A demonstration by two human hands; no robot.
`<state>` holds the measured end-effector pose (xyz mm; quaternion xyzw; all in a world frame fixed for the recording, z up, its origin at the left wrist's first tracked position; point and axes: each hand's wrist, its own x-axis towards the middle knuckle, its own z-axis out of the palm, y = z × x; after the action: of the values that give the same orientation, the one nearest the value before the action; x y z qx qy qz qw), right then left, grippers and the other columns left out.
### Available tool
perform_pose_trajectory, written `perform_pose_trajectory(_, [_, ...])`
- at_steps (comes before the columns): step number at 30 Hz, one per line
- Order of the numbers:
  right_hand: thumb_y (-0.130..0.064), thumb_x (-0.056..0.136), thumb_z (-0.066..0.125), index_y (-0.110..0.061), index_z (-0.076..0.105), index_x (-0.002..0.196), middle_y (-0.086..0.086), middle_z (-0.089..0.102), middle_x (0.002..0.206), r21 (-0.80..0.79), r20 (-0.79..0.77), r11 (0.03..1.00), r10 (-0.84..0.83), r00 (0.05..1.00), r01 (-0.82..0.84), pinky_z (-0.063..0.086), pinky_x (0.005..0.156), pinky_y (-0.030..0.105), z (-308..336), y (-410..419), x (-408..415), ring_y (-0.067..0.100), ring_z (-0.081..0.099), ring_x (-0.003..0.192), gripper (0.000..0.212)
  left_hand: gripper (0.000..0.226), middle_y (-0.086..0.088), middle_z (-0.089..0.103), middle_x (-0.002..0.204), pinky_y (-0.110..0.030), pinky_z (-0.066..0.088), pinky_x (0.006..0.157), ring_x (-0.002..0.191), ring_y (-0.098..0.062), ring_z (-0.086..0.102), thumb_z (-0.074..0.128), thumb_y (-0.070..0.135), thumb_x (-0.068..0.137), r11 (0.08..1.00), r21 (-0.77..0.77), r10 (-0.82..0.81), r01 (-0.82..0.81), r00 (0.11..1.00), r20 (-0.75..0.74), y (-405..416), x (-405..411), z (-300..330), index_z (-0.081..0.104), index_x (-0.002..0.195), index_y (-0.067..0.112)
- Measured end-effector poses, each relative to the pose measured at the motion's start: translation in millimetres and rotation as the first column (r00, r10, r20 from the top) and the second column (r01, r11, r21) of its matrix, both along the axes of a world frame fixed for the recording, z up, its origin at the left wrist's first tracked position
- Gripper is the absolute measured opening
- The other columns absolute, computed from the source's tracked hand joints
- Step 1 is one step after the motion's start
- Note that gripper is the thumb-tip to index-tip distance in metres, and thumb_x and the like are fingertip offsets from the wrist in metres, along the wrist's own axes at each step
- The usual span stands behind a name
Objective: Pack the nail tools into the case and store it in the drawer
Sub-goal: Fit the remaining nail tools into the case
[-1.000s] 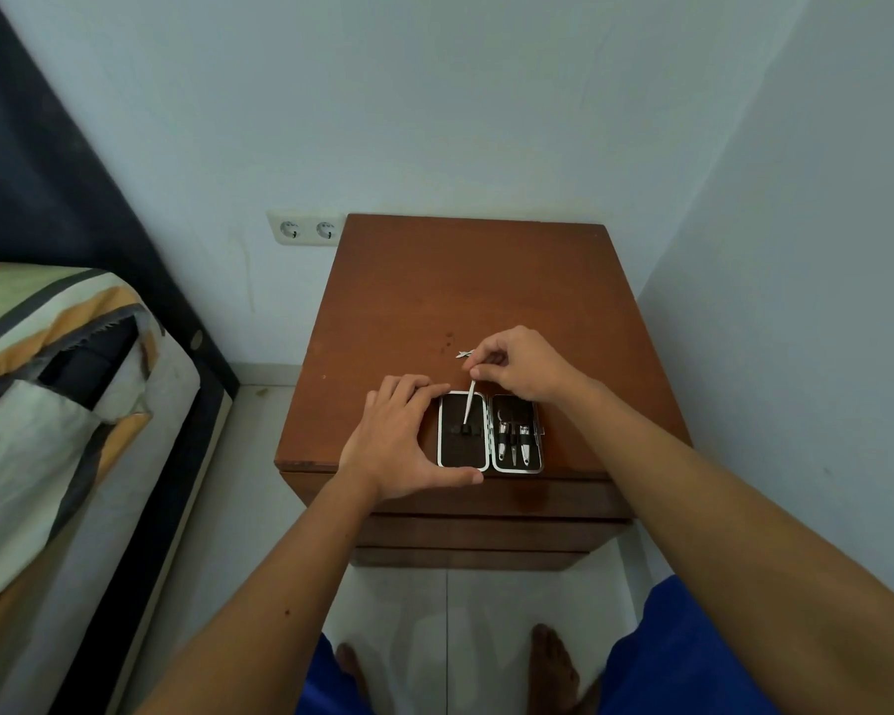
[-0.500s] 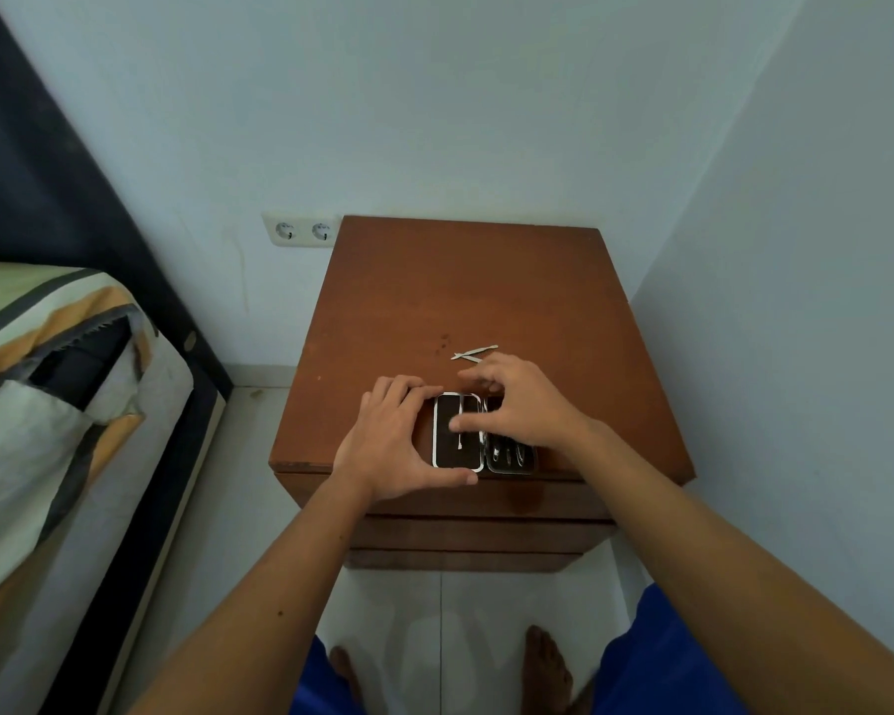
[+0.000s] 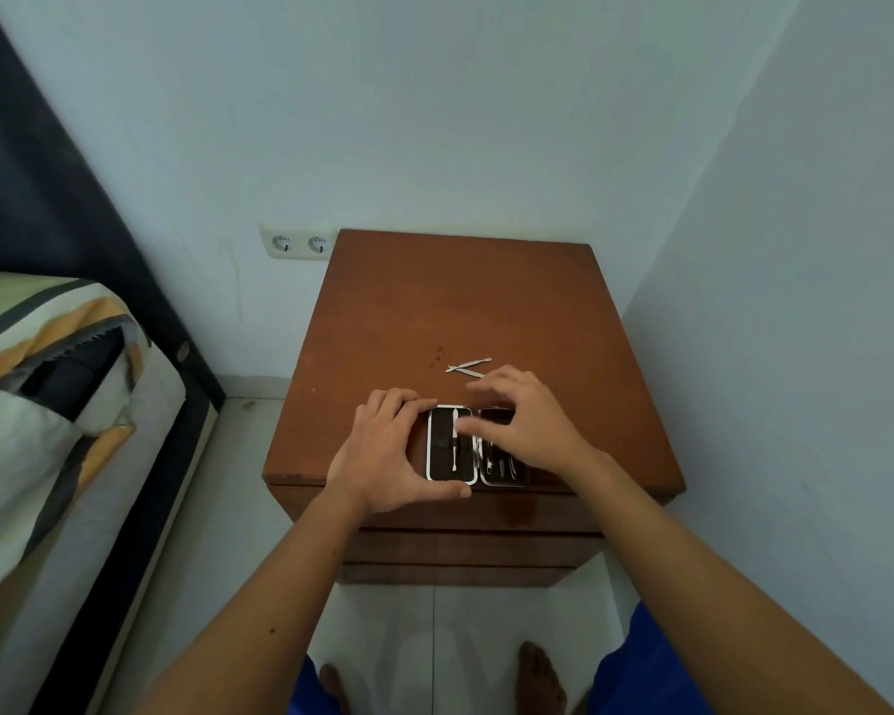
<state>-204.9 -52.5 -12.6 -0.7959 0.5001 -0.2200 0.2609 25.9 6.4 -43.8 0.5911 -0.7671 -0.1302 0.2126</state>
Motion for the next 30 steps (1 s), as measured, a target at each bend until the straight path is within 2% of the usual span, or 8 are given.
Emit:
perform_pose_trajectory(2, [-0.038, 0.087, 0.08, -0.024, 0.078, 0.114, -0.01, 0.067, 0.111, -0.045, 0.053, 0.988, -0.149, 0.987, 0.151, 0.053, 0.097, 0.036, -1, -12, -7, 0.013, 0.061, 0.103, 0.031, 0.122, 0.01, 0.047, 0.139, -0.043, 0.038, 0.113, 0.131, -0.013, 0.037, 0.066, 0.102, 0.054, 1.0, 0.011, 0.0, 0.0, 1.0, 0.006, -1, 0, 1, 0.051, 0.148, 0.026])
perform_pose_trajectory(4, [-0.024, 0.09, 0.078, -0.022, 0.08, 0.107, -0.006, 0.069, 0.104, -0.034, 0.026, 0.966, -0.256, 0.966, 0.257, 0.056, 0.095, 0.041, -2, -23, -14, 0.013, 0.065, 0.093, 0.016, 0.123, 0.01, 0.046, 0.141, -0.042, 0.037, 0.114, 0.132, -0.013, 0.036, 0.065, 0.102, 0.054, 1.0, 0.023, 0.004, -0.004, 1.0, 0.016, -1, 0, 2, 0.05, 0.149, 0.027])
perform_pose_trajectory(11, [-0.023, 0.088, 0.082, -0.02, 0.081, 0.102, -0.006, 0.063, 0.094, -0.009, -0.031, 0.964, -0.268, 0.963, 0.268, 0.057, 0.086, 0.037, -5, -42, -20, 0.006, 0.058, 0.078, 0.014, 0.123, 0.01, 0.045, 0.143, -0.042, 0.037, 0.116, 0.133, -0.012, 0.034, 0.066, 0.102, 0.054, 0.999, 0.035, 0.009, -0.01, 1.0, 0.011, 0, 0, 3, 0.049, 0.15, 0.027])
perform_pose_trajectory(14, [-0.023, 0.09, 0.079, -0.022, 0.08, 0.091, -0.006, 0.063, 0.095, -0.058, -0.076, 0.975, -0.219, 0.973, 0.215, 0.054, 0.085, 0.038, -5, -43, -21, 0.012, 0.058, 0.083, 0.002, 0.122, 0.01, 0.045, 0.142, -0.042, 0.037, 0.115, 0.133, -0.012, 0.034, 0.067, 0.101, 0.054, 1.0, 0.024, 0.007, -0.008, 1.0, 0.01, 0, 0, 4, 0.05, 0.149, 0.026])
perform_pose_trajectory(20, [-0.022, 0.102, 0.063, -0.018, 0.073, 0.103, -0.003, 0.06, 0.106, -0.06, -0.227, 0.99, -0.137, 0.964, 0.126, 0.047, 0.097, 0.036, -5, -41, -18, 0.019, 0.057, 0.103, 0.011, 0.122, 0.01, 0.045, 0.142, -0.041, 0.036, 0.114, 0.133, -0.012, 0.034, 0.067, 0.101, 0.055, 1.0, 0.024, 0.011, -0.011, 1.0, 0.01, 0, 0, 3, 0.05, 0.149, 0.026])
perform_pose_trajectory(25, [-0.016, 0.101, 0.063, -0.018, 0.073, 0.098, -0.007, 0.07, 0.092, 0.039, -0.085, 0.996, -0.071, 0.994, 0.075, 0.045, 0.078, 0.025, 11, -38, -19, 0.004, 0.061, 0.083, 0.01, 0.121, 0.01, 0.045, 0.142, -0.04, 0.036, 0.115, 0.133, -0.012, 0.035, 0.067, 0.101, 0.055, 0.999, 0.032, 0.008, -0.008, 1.0, 0.001, 0, 0, 3, 0.05, 0.148, 0.027])
perform_pose_trajectory(28, [-0.017, 0.101, 0.063, -0.019, 0.073, 0.099, -0.011, 0.068, 0.09, 0.074, -0.129, 0.995, 0.074, 0.989, -0.065, 0.042, 0.071, 0.017, 23, -39, -8, -0.002, 0.059, 0.082, 0.01, 0.12, 0.009, 0.047, 0.139, -0.043, 0.038, 0.114, 0.132, -0.013, 0.037, 0.068, 0.101, 0.054, 1.0, 0.017, 0.004, -0.004, 1.0, -0.009, 0, 0, 2, 0.051, 0.147, 0.026])
perform_pose_trajectory(30, [-0.016, 0.102, 0.062, -0.019, 0.073, 0.1, -0.013, 0.068, 0.091, 0.107, -0.198, 0.983, 0.167, 0.966, -0.148, 0.044, 0.073, 0.015, 32, -42, 1, -0.002, 0.061, 0.084, 0.012, 0.121, 0.009, 0.047, 0.138, -0.043, 0.038, 0.113, 0.131, -0.014, 0.038, 0.067, 0.101, 0.054, 1.0, 0.017, 0.001, -0.001, 1.0, -0.006, 0, 0, 2, 0.052, 0.147, 0.026])
